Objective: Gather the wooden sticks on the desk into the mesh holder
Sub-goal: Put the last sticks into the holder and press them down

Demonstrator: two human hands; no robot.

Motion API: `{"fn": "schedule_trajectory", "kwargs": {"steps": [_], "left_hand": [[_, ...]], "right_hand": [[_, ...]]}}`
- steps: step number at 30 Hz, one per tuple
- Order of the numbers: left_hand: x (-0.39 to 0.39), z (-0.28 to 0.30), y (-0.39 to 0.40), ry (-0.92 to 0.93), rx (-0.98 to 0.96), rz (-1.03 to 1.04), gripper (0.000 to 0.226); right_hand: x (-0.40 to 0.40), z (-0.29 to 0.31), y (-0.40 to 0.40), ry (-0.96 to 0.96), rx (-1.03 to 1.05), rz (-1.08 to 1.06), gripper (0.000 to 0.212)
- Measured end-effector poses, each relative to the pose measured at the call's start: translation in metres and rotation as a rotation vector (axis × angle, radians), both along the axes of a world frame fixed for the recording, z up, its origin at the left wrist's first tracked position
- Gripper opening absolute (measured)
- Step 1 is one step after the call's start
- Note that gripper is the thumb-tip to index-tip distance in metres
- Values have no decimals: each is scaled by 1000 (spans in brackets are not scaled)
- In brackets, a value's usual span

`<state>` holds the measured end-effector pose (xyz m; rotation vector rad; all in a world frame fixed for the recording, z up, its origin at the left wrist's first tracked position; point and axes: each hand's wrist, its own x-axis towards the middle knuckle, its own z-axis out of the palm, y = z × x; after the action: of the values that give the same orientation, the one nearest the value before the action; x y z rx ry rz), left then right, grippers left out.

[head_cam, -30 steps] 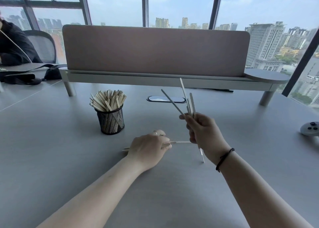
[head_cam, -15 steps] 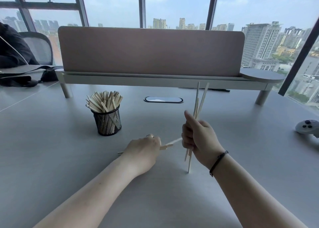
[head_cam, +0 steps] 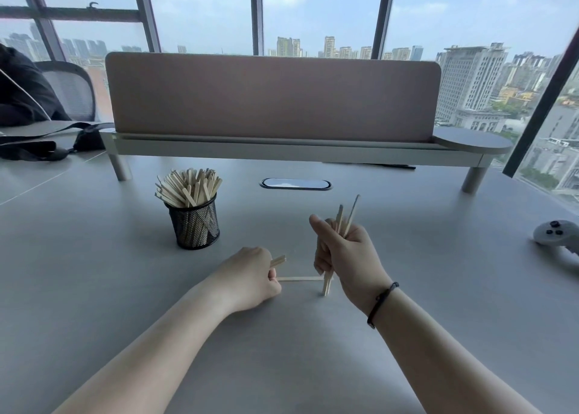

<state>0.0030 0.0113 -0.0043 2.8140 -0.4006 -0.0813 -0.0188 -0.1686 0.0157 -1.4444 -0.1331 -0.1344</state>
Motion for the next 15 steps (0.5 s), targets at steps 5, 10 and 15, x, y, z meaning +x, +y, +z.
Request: {"fn": "schedule_trajectory", "kwargs": {"steps": [5,10,15], "left_hand": [[-1,-1,-1,-63,50,-62,13],[-1,3,1,10,17,-47,11],[-2,6,3,59,-19,-7,11]], "right_hand": [[2,0,-3,48,75,13,53],[2,8,-14,82,130,-47,55],[2,1,-12,82,103,-36,55]]}}
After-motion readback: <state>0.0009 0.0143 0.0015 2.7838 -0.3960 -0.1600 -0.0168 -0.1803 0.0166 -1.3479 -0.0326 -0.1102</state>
